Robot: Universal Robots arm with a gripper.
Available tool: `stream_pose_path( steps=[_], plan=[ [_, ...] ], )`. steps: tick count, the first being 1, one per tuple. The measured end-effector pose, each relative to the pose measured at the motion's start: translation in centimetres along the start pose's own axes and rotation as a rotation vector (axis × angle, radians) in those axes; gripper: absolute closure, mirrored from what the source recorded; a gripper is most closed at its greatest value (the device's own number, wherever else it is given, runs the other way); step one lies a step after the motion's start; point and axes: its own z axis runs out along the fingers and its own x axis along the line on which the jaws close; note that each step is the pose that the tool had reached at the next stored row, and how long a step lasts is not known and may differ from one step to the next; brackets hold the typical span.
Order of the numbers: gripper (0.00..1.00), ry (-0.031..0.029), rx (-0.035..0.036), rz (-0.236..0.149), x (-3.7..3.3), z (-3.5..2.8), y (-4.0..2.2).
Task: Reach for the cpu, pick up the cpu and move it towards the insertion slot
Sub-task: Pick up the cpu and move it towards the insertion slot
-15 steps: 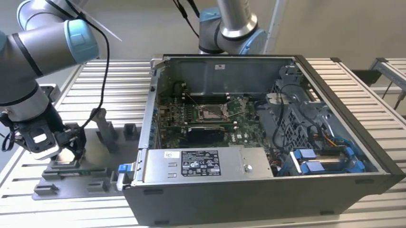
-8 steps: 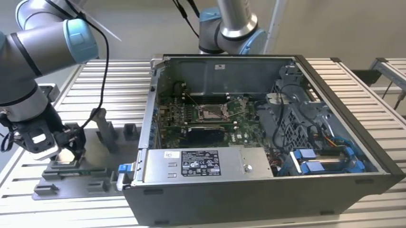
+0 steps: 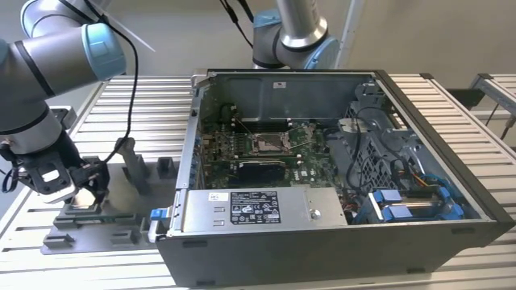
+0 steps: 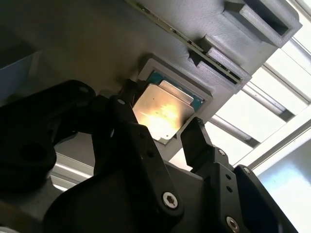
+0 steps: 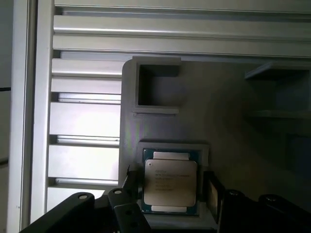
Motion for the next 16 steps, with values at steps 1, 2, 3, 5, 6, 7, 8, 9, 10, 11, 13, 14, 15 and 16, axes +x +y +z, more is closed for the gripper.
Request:
stream_pose_path(
  steps=[1,2,3,5,6,7,8,9,10,11,13,14,15,16],
  plan=[
    [0.0,-0.0001,-0.0001,0.0,-0.02,0.0,0.0],
    [0.0,0.0,0.0,0.0,-0.02,0.0,0.0],
    [0.0,0.0,0.0,0.0,-0.02,0.0,0.0],
    [0.0,-0.0001,0.0,0.0,-0.03,0.01,0.0],
    [0.0,-0.0001,-0.0001,0.0,-0.03,0.01,0.0],
    [0.0,0.0,0.0,0.0,-0.03,0.0,0.0],
    [0.0,0.0,0.0,0.0,-0.03,0.0,0.0],
    [0.0,0.0,0.0,0.0,-0.03,0.0,0.0],
    [1.0,-0.0001,0.0,0.0,-0.04,0.0,0.0],
    [1.0,0.0,0.0,0.0,-0.04,0.0,0.0],
    [1.0,0.0001,0.0,0.0,-0.04,0.0,0.0],
    [1.0,0.0001,0.0001,0.0,-0.04,0.0,0.0],
    [1.0,0.0,0.0,0.0,-0.05,0.0,0.0],
    [1.0,0.0,0.0,0.0,-0.05,0.0,0.0]
  ],
)
